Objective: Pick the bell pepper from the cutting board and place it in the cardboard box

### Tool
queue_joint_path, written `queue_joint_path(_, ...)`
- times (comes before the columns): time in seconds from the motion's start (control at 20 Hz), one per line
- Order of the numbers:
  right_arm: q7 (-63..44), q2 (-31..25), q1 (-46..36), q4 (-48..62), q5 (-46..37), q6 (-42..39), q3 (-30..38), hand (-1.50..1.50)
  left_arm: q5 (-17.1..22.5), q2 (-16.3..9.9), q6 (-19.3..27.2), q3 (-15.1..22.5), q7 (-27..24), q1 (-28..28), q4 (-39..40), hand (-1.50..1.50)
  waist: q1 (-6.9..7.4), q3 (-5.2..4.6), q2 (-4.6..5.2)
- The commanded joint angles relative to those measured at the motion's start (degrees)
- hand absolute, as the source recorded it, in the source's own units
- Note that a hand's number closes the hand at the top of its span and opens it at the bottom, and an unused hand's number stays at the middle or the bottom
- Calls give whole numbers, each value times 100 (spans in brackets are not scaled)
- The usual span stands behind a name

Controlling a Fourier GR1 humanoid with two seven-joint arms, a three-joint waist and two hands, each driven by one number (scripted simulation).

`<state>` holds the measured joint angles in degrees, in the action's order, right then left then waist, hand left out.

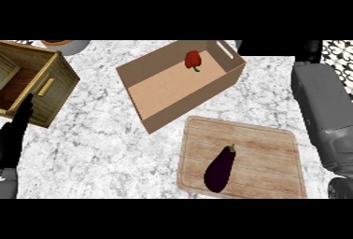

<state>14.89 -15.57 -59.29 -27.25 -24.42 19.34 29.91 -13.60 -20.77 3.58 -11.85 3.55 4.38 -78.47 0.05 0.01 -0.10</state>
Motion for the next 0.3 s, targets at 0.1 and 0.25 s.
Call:
queue_joint_path(0.1,-167,-501,962,-890,271,-1121,-186,-150,-129,119,168,6,190,204,101,0,-149,-4,-43)
queue_joint_path(0.25,-284,-581,1433,-1334,246,-1452,-440,-150,-50,76,11,-49,-60,224,349,0,-108,-6,-24)
